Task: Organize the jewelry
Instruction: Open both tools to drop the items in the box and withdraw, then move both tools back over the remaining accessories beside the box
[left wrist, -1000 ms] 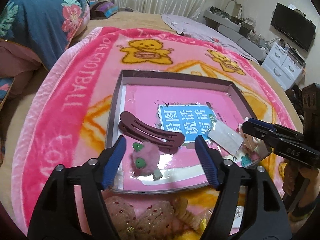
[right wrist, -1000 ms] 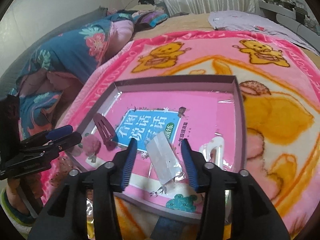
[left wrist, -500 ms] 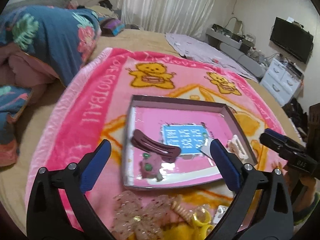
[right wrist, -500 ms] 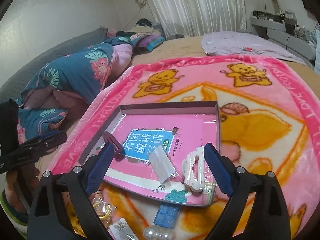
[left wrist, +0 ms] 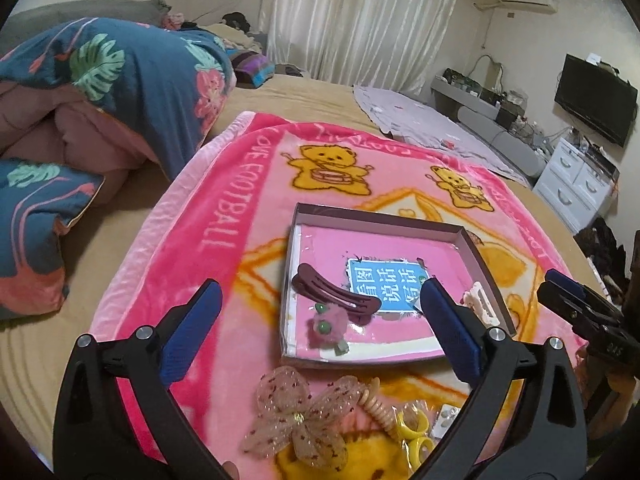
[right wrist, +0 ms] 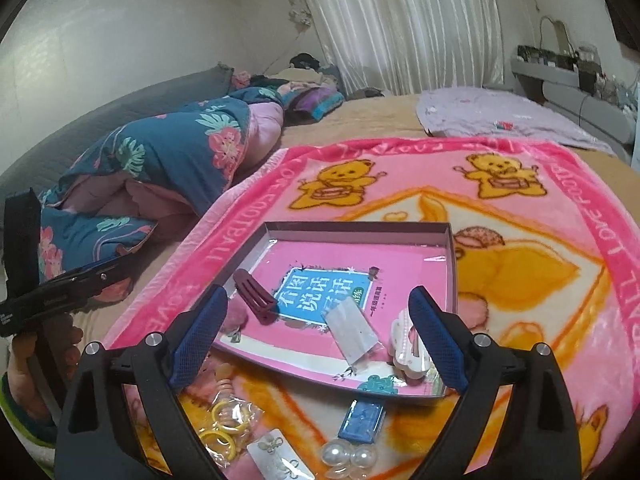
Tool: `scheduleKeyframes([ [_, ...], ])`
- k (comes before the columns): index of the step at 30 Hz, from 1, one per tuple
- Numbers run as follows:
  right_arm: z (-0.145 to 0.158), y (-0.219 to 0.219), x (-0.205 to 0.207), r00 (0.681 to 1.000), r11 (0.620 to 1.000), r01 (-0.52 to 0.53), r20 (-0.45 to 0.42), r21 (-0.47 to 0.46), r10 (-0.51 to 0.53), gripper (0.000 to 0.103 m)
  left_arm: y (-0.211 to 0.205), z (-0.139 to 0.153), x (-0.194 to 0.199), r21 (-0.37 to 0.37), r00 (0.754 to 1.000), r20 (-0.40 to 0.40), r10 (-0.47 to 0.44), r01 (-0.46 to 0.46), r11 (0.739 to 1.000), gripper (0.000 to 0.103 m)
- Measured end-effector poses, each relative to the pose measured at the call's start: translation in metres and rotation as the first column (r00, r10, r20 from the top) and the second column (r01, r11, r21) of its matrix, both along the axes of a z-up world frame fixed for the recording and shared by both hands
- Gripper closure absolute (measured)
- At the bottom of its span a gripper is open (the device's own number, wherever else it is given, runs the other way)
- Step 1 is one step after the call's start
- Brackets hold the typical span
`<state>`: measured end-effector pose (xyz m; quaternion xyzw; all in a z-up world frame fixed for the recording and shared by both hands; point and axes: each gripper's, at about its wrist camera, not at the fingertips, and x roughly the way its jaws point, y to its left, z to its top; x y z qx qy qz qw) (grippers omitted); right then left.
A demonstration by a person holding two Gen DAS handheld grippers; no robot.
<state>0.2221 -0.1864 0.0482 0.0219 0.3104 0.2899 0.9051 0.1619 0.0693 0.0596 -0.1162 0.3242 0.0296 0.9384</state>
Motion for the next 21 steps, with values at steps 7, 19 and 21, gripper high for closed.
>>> scheduleKeyframes([
  [7, 0.004, -0.002, -0.021, 0.999, 1.0, -0.017, 0.034, -0.009, 0.017, 0.007, -0.004, 0.005, -0.022, -0.011, 1.0, 0.011, 0.005, -0.005, 1.0, 0.01],
  [19, 0.005, -0.021, -0.06, 0.998, 0.999, 0.03, 0.058, -0.02, -0.028, 0.006, -0.006, 0.012, -0.056, -0.02, 1.0, 0.011, 0.012, -0.012, 1.0, 0.01],
  [21, 0.007, -0.025, -0.066, 0.998, 0.999, 0.033, 0.055, -0.017, -0.032, 0.006, -0.007, 0.013, -0.061, -0.017, 1.0, 0.011, 0.013, -0.012, 1.0, 0.01],
])
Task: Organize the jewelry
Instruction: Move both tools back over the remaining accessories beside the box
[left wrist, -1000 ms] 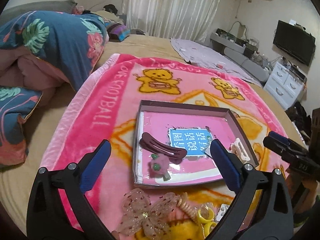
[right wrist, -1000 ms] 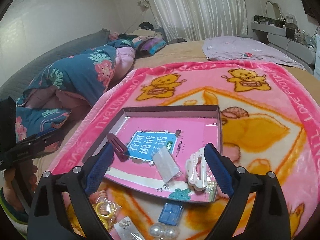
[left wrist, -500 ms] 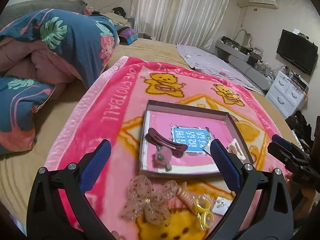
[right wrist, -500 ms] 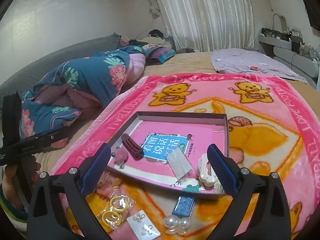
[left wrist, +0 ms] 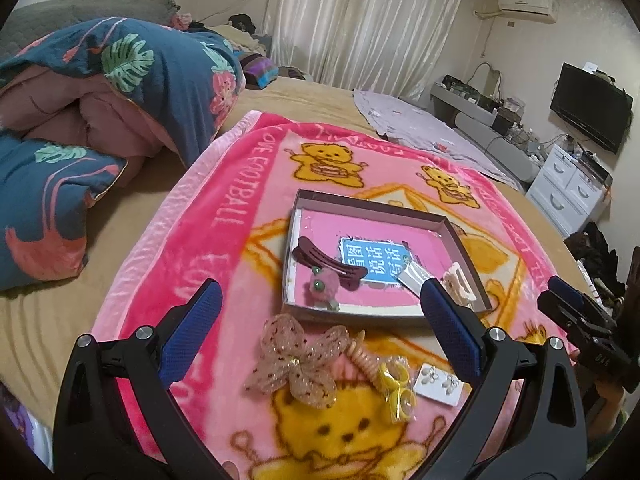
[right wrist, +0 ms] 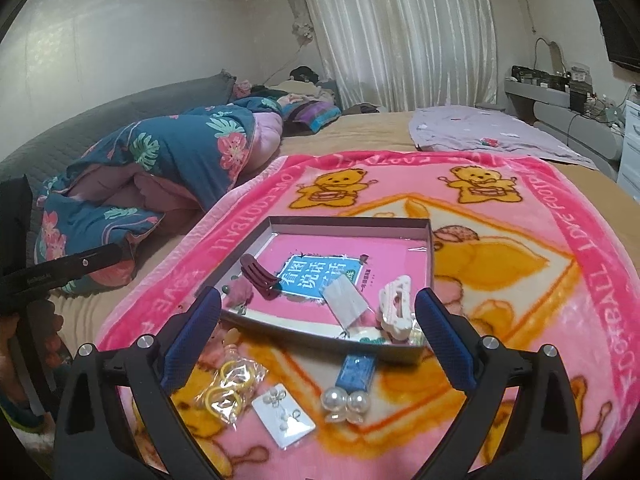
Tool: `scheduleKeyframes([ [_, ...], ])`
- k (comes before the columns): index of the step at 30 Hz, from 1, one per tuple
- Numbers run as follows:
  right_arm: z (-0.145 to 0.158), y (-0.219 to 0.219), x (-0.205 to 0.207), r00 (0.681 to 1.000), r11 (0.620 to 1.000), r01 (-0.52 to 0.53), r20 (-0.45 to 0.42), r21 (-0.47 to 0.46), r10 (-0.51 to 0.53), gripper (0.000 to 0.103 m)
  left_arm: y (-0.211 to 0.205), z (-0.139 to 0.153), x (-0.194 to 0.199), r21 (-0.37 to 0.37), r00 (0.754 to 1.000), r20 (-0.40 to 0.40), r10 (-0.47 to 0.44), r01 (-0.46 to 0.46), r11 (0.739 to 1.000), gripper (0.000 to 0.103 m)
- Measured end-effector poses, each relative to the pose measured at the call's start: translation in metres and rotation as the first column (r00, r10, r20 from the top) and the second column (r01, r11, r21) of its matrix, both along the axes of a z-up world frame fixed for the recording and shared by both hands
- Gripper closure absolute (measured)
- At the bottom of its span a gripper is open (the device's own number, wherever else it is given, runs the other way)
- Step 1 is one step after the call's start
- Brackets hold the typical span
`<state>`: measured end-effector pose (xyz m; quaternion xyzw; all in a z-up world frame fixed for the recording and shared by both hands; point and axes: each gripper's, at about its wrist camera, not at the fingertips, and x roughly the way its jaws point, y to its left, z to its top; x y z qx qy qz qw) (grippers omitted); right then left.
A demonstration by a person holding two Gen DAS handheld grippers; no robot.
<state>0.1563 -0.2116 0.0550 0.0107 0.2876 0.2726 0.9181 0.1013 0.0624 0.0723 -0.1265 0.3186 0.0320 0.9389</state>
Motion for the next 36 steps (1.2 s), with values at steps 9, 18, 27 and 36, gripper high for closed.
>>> scheduleKeyframes([
  [9, 0.002, -0.009, -0.026, 1.0, 0.999, 0.001, 0.005, -0.034, -0.001, 0.006, -0.01, -0.006, -0.021, 0.008, 0.999, -0.022, -0.027, 0.027, 1.0, 0.01],
  [18, 0.001, -0.017, -0.044, 1.0, 0.998, 0.007, 0.003, -0.061, -0.007, 0.006, -0.024, -0.009, -0.035, 0.012, 0.998, -0.032, -0.058, 0.058, 0.998, 0.01],
  [27, -0.002, -0.025, -0.056, 1.0, 0.997, 0.006, -0.002, -0.081, -0.006, 0.006, -0.033, -0.015, -0.048, 0.025, 0.996, -0.054, -0.075, 0.077, 0.997, 0.01],
  [36, -0.021, -0.02, -0.066, 0.998, 0.988, -0.042, -0.044, -0.146, 0.036, 0.006, -0.04, -0.038, -0.055, 0.029, 0.988, -0.117, -0.097, 0.101, 0.994, 0.01],
])
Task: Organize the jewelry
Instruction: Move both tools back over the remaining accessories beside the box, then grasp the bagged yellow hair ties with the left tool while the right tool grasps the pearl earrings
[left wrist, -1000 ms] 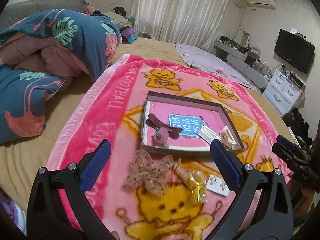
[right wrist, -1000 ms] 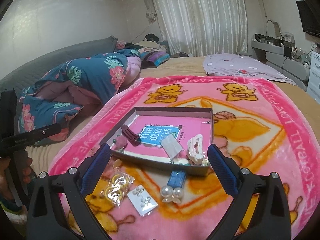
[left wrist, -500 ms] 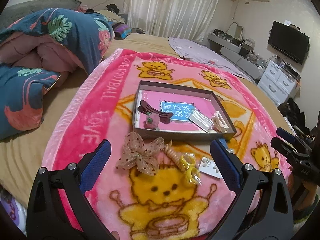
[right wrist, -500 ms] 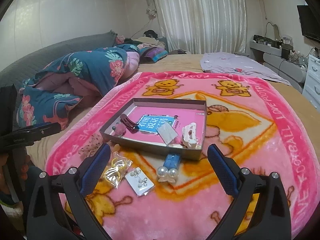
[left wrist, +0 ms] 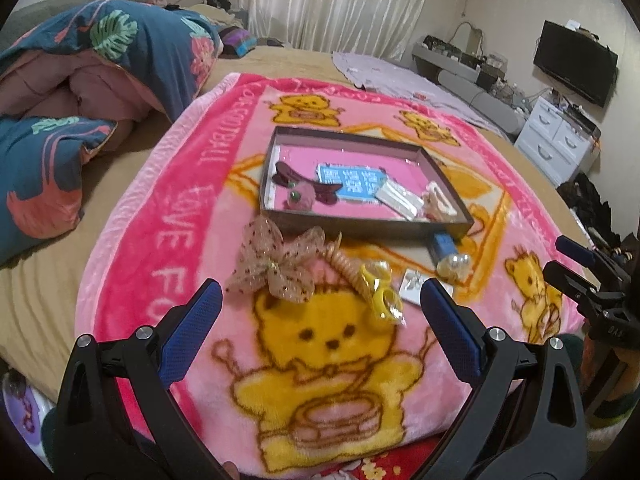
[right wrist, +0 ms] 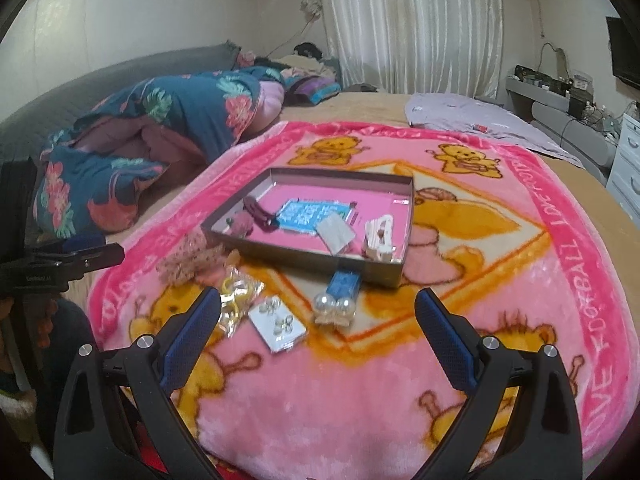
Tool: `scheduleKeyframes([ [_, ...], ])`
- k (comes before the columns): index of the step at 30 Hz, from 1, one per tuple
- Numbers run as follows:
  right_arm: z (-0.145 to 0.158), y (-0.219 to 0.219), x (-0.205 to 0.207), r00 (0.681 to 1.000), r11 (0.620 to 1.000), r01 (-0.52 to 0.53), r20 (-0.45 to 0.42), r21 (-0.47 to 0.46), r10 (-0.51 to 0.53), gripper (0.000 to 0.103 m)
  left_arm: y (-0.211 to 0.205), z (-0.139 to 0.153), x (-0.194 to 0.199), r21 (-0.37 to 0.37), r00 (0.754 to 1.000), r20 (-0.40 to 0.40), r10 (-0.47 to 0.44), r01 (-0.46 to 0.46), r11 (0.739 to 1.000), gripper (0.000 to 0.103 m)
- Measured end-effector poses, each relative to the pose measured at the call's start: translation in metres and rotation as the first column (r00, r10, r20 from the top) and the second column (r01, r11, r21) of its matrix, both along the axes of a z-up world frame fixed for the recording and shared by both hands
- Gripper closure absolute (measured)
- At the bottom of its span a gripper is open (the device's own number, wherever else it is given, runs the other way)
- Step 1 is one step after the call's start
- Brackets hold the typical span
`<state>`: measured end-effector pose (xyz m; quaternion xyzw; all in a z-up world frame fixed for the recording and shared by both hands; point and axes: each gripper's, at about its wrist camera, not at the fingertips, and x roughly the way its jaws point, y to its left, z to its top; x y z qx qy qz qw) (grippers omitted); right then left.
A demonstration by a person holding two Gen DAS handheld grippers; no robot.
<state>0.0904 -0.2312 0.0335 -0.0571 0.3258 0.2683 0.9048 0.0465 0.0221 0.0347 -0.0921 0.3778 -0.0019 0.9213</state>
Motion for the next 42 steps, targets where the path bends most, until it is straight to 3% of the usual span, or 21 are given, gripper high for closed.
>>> scheduleKeyframes([
  [12, -0.035, 0.004, -0.002, 0.998, 0.997, -0.022, -0.054, -0.073, 0.018, 0.006, -0.024, -0.039, 0.016, -0.092, 0.989, -0.094, -0.116, 0.107, 0.99, 0.011],
  [20, -0.056, 0.003, 0.008, 0.996, 0.995, -0.002, -0.085, -0.095, -0.006, 0.006, -0.031, -0.064, 0.034, -0.203, 0.974, -0.145, -0.174, 0.143, 0.969, 0.034],
  [29, -0.072, -0.001, 0.019, 0.994, 0.995, 0.032, -0.101, -0.096, -0.042, 0.006, -0.029, -0.089, 0.063, -0.33, 0.963, -0.192, -0.188, 0.117, 0.937, 0.039],
  [36, -0.08, -0.003, 0.037, 0.989, 0.996, 0.066, -0.126, -0.059, -0.073, 0.006, -0.027, -0.1, 0.074, -0.349, 0.96, -0.21, -0.186, 0.104, 0.931, 0.061],
  [39, -0.082, -0.002, 0.05, 0.984, 0.996, 0.086, -0.153, -0.032, -0.09, 0.006, -0.027, -0.101, 0.076, -0.347, 0.96, -0.205, -0.192, 0.112, 0.931, 0.082],
  [42, -0.085, 0.002, 0.065, 0.976, 0.995, 0.097, -0.196, 0.006, -0.094, 0.007, -0.03, -0.099, 0.075, -0.321, 0.959, -0.199, -0.201, 0.13, 0.938, 0.086],
])
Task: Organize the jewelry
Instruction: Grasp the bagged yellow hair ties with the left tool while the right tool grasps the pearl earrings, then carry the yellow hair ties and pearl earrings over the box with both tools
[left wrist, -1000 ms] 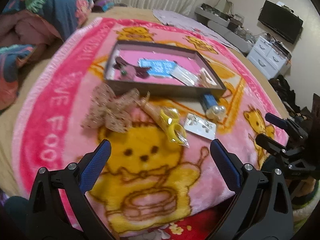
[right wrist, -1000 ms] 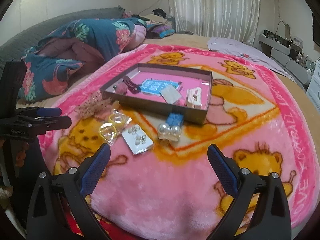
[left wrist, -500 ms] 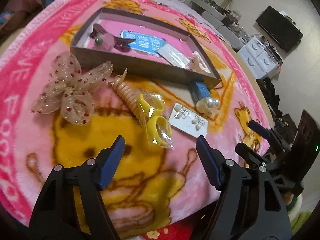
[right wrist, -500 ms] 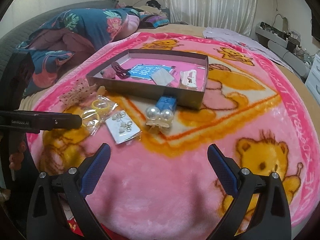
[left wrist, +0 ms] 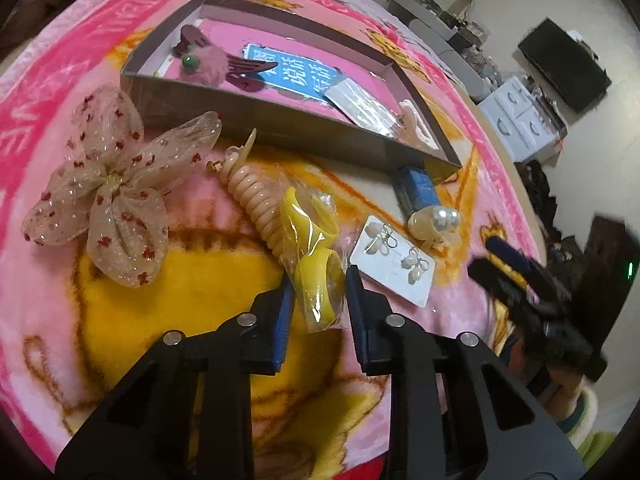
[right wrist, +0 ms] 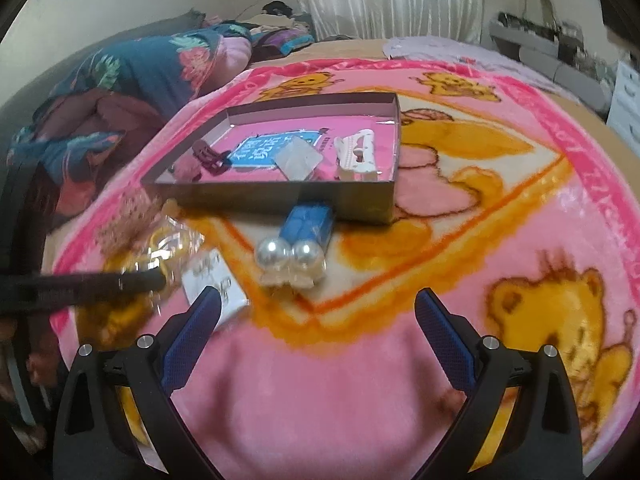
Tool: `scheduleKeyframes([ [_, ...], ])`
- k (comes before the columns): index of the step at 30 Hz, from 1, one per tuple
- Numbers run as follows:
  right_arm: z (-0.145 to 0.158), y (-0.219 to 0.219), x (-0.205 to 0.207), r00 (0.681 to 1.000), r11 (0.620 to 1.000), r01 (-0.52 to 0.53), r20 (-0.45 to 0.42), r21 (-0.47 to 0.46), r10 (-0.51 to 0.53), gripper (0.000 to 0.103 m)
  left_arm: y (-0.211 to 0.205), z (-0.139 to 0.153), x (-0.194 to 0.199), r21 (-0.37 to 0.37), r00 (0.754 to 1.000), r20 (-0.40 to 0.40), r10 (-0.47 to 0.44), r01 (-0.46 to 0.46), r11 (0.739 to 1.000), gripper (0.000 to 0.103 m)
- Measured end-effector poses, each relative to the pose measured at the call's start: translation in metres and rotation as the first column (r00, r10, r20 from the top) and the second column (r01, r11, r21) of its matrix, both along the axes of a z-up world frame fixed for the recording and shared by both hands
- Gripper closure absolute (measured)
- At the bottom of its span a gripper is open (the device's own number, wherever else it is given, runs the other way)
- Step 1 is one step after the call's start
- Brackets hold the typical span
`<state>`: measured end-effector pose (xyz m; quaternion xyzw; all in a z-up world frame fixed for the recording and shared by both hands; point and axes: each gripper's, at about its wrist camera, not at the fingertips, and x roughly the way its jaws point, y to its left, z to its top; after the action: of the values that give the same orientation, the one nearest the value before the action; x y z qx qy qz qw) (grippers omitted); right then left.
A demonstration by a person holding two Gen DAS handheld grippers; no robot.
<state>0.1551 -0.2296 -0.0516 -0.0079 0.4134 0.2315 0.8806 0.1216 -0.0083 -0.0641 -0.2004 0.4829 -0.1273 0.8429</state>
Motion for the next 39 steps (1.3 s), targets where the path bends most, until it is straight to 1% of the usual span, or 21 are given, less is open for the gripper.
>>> scheduleKeyframes([
  [4, -0.009, 0.012, 0.016, 0.999, 1.0, -0.003, -0.047, 0.001, 0.003, 0.019, -0.002, 0.003, -0.004, 0.016, 1.0, 0.013, -0.015, 0.015, 1.0, 0.094],
  [5, -0.011, 0.015, 0.018, 0.999, 1.0, -0.004, -0.052, -0.002, 0.004, 0.021, -0.002, 0.003, -0.005, 0.021, 1.0, 0.015, -0.016, 0.016, 1.0, 0.094],
  [8, -0.016, 0.024, 0.026, 0.998, 1.0, -0.003, -0.066, -0.012, 0.003, 0.03, 0.0, 0.006, -0.01, 0.026, 1.0, 0.021, -0.019, 0.018, 1.0, 0.095],
  [10, -0.02, 0.03, 0.03, 0.997, 1.0, -0.013, -0.07, -0.025, 0.012, 0.043, 0.003, 0.008, -0.014, 0.03, 1.0, 0.026, -0.015, 0.014, 0.999, 0.095],
  [12, -0.022, 0.033, 0.029, 0.998, 0.999, -0.019, -0.058, -0.045, 0.016, 0.052, 0.005, 0.009, -0.017, 0.029, 1.0, 0.029, -0.014, 0.013, 0.999, 0.095],
  [13, -0.022, 0.033, 0.028, 0.998, 0.999, -0.025, -0.053, -0.041, 0.023, 0.06, 0.006, 0.011, -0.018, 0.032, 0.999, 0.032, -0.01, 0.009, 0.999, 0.095],
  [20, -0.017, 0.014, 0.019, 0.999, 1.0, -0.012, -0.04, 0.002, 0.012, 0.06, 0.011, 0.023, -0.026, 0.039, 0.998, 0.061, 0.008, -0.01, 0.999, 0.095],
  [25, -0.008, -0.009, 0.011, 1.0, 0.999, 0.025, -0.012, 0.034, -0.025, 0.06, 0.016, 0.037, -0.032, 0.056, 0.995, 0.097, 0.034, -0.039, 0.998, 0.095],
  [30, 0.002, -0.031, 0.014, 0.997, 0.995, 0.076, 0.024, 0.059, -0.078, 0.06, 0.023, 0.05, -0.034, 0.065, 0.99, 0.127, 0.061, -0.07, 0.995, 0.095],
  [35, 0.012, -0.04, 0.013, 0.994, 0.994, 0.09, 0.06, 0.067, -0.095, 0.06, 0.031, 0.061, -0.03, 0.064, 0.985, 0.15, 0.087, -0.097, 0.993, 0.095],
  [39, 0.02, -0.042, 0.011, 0.991, 0.994, 0.09, 0.093, 0.063, -0.096, 0.06, 0.034, 0.068, -0.023, 0.063, 0.982, 0.166, 0.089, -0.101, 0.993, 0.095],
])
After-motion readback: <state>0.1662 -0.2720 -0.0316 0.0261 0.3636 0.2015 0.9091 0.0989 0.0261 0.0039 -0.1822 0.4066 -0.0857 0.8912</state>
